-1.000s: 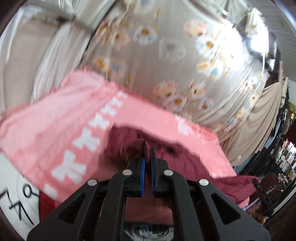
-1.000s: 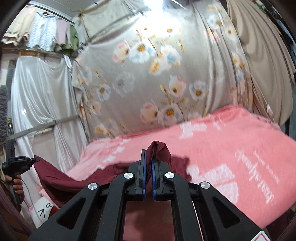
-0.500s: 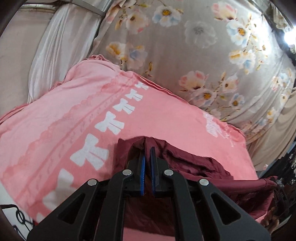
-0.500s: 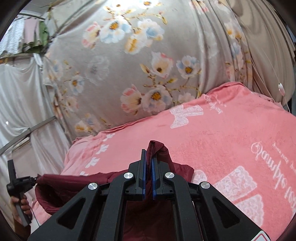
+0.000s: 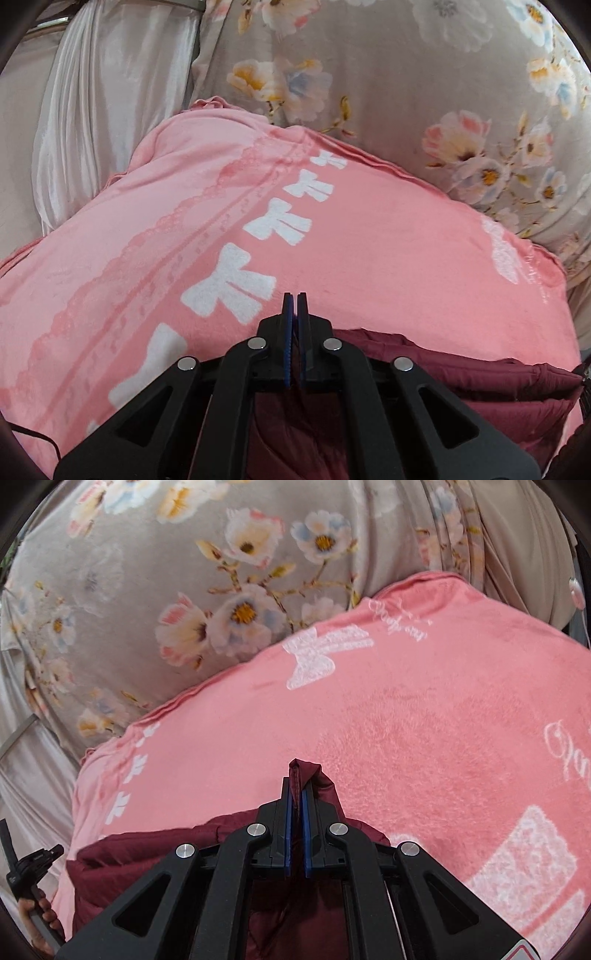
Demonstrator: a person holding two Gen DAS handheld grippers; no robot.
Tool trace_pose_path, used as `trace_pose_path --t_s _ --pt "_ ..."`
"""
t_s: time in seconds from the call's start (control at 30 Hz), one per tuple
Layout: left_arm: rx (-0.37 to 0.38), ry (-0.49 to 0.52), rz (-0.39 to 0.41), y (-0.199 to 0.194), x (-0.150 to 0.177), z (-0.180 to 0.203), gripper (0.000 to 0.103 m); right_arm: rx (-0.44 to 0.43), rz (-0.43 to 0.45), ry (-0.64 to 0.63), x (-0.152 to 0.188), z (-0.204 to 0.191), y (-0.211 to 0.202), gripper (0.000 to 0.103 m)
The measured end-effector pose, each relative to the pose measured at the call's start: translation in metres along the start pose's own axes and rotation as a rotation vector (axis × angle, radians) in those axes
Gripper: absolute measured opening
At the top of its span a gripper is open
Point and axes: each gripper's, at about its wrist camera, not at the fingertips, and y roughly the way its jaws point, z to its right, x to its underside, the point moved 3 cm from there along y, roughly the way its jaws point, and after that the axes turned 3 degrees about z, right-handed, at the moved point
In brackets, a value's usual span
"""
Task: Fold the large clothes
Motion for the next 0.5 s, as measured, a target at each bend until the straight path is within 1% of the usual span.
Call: trace_pose_path --t_s 0.07,0.17,0.23,0.3,0.33,0.37,0.4,0.43,0.47,0.5 --pt "0.008 -0.016 -0.043 0.021 0.003 -0.003 0.0 0.018 -0.02 -0.004 0.004 0.002 0.015 0.004" --pt "0.0 -0.014 -0.093 0.042 0.012 -0.004 0.0 0.025 -0.035 -0.003 0.008 0.004 0.023 0.004" --pt "0.047 -0.043 -0.128 0.045 0.019 -0.006 0.0 0.022 -0.044 0.0 0.01 0.006 0.026 0.004" --pt "0.121 -0.079 -0.164 0.043 0.024 -0.007 0.001 0.019 -0.047 0.002 0.011 0.008 0.027 0.004" --pt "0.149 -0.099 -0.187 0.043 0.027 -0.008 0.005 0.019 -0.05 0.002 0.013 0.009 0.028 0.004" --pt "0.163 -0.108 -0.199 0.044 0.029 -0.008 0.02 0.018 -0.051 0.003 0.014 0.01 0.029 0.004" --pt "0.189 -0.12 -0.218 0.045 0.031 -0.009 0.03 0.017 -0.053 0.005 0.016 0.01 0.028 0.004" --pt "0.207 -0.132 -0.23 0.046 0.033 -0.009 0.043 0.015 -0.054 0.01 0.018 0.012 0.029 0.004" --pt "0.216 -0.145 -0.241 0.048 0.034 -0.01 0.046 0.015 -0.055 0.015 0.018 0.012 0.03 0.004" --pt "0.224 -0.162 -0.252 0.05 0.037 -0.011 0.047 0.013 -0.058 0.021 0.02 0.014 0.031 0.004"
